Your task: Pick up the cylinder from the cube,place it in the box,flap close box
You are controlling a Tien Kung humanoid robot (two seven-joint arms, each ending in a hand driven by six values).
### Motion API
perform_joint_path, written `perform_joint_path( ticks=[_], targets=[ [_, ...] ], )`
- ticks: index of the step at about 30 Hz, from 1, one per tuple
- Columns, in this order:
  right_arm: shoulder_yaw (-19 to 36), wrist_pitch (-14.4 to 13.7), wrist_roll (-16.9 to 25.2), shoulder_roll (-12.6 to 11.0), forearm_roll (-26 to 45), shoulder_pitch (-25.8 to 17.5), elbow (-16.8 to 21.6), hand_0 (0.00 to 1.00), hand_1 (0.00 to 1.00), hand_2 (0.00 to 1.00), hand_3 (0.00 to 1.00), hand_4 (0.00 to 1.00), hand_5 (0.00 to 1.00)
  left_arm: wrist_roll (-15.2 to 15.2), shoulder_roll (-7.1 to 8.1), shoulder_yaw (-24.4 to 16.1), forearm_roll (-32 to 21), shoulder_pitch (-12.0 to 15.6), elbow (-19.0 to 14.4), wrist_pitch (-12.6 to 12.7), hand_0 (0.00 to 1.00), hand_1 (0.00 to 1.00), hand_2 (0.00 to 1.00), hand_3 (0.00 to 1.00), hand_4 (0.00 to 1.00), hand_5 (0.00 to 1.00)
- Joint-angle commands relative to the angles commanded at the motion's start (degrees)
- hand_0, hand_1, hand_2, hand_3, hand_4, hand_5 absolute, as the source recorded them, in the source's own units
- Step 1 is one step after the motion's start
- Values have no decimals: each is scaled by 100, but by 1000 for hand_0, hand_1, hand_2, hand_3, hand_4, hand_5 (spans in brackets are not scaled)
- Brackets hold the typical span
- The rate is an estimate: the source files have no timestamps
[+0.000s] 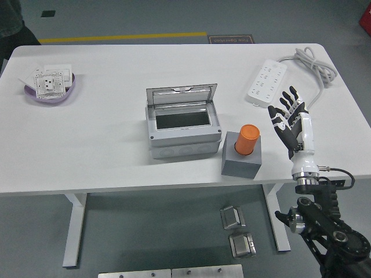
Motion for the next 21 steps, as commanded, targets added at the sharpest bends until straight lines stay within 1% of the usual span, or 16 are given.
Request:
perform_joint_path(
  ticks=[5, 6, 11, 12, 17, 18, 21],
  targets=[
    [-251, 57, -68, 24, 1, 55, -90, 849, 951, 978, 986, 936, 505, 5, -12, 14, -10, -10, 0, 0, 743, 759, 763, 885, 592, 165],
    [-300, 78, -90, 24, 2, 63, -110, 851, 943, 973, 957, 935, 456, 6, -15, 19, -12, -12, 0, 0, 743, 758, 763, 885, 592, 163],
    [-517, 169, -154, 11, 20, 108, -211, 851, 943, 973, 957, 935, 456, 9, -32, 23, -9, -27, 0, 0, 743, 758, 763, 885, 592, 163],
    [-546, 184, -164, 11, 20, 115, -232, 841, 920, 924, 911, 927, 457, 8, -34, 29, -12, -29, 0, 0, 743, 759, 763, 885, 592, 163],
    [-623, 245, -211, 18, 9, 132, -324, 841, 920, 924, 911, 927, 457, 3, -47, 45, -15, -34, 0, -1, 743, 759, 763, 885, 592, 163],
    [-635, 252, -220, 19, 8, 135, -338, 805, 849, 834, 834, 931, 469, 1, -49, 46, -12, -34, 0, -2, 743, 758, 763, 885, 592, 162],
    [-665, 266, -248, 20, -4, 142, -363, 805, 849, 834, 834, 931, 469, -6, -52, 52, -15, -34, 0, -3, 743, 758, 763, 885, 592, 162]
  ],
)
